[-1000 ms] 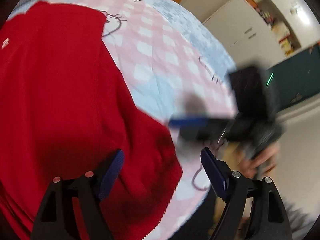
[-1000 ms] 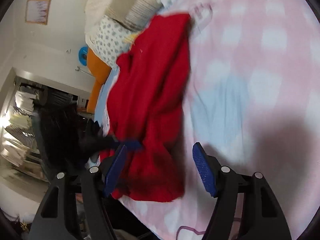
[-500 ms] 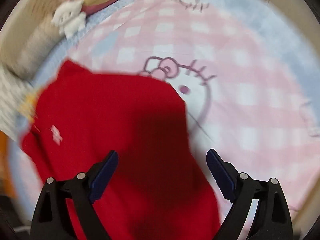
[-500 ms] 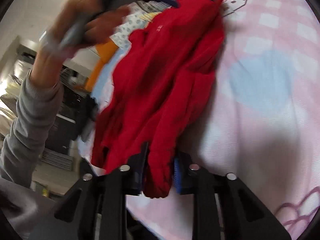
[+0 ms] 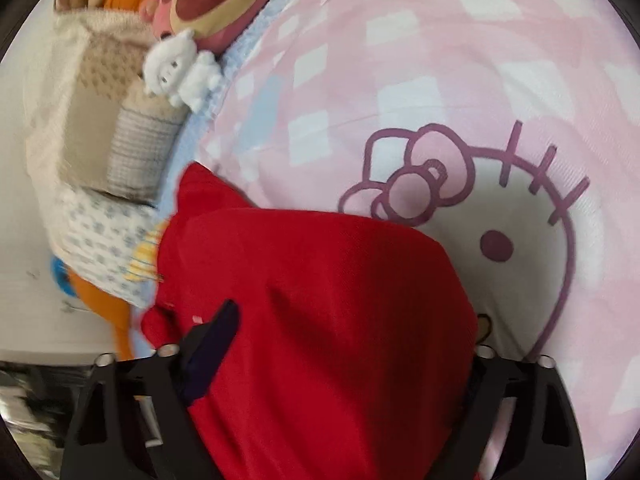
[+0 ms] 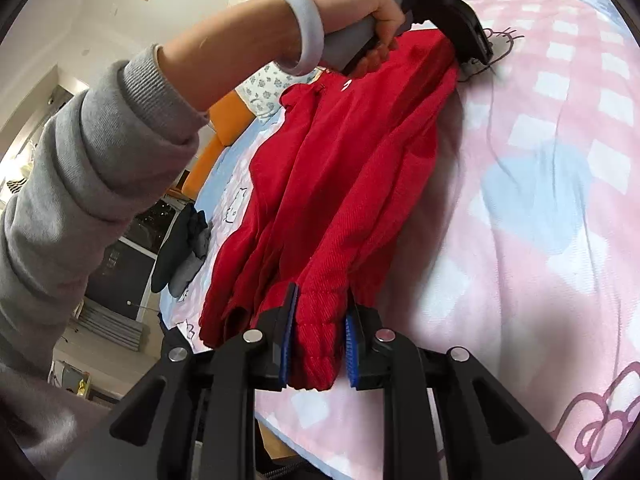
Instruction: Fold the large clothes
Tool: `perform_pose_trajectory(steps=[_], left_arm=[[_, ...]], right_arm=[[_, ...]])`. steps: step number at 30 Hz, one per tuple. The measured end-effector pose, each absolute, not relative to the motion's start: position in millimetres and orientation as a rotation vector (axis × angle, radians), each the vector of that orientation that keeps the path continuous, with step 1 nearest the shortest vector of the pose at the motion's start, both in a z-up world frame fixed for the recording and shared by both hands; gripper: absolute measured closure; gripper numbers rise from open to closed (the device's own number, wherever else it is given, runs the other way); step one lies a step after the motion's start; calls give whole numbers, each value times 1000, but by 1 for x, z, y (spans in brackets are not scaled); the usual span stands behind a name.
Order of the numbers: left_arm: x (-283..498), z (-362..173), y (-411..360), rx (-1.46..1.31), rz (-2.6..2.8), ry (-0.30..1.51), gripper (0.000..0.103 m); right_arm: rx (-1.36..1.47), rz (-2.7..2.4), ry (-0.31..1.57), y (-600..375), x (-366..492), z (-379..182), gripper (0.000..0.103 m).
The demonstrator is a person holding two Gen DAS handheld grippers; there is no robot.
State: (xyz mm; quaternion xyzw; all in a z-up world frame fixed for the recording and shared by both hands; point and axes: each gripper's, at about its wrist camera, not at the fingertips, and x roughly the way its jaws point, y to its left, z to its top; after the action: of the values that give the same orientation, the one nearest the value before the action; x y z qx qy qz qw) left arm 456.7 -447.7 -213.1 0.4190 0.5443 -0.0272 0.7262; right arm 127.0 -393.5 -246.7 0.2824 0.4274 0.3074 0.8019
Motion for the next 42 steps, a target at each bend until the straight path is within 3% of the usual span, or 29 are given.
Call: perform_pose_trajectory(steps=[1, 2, 3, 8, 18, 27, 35, 42], left_arm=[[459, -211, -445, 865, -93, 1231, 51], [462, -207, -440, 795, -115, 1263, 83], [463, -201, -434, 758, -114, 1261, 85], [469, -169, -402, 571, -243, 1279, 86], [481, -87, -227, -42, -586, 1253, 86], [482, -145, -85, -261, -577, 1221, 86], [484, -220, -41, -397, -566, 1255, 85], [468, -200, -21, -454, -631, 1076, 84]], right_arm=[[615, 657, 908, -394, 126, -247, 84], [618, 654, 902, -397, 124, -247, 84], [624, 646, 897, -398, 123, -247, 84], [568, 616, 893, -394, 115, -235, 84], [287, 653, 848, -323, 107, -174, 85], [95, 679, 901, -232, 114, -176, 84], [-25, 618, 963, -170, 113, -206, 84], [-74, 558, 940, -159, 102, -224, 83]])
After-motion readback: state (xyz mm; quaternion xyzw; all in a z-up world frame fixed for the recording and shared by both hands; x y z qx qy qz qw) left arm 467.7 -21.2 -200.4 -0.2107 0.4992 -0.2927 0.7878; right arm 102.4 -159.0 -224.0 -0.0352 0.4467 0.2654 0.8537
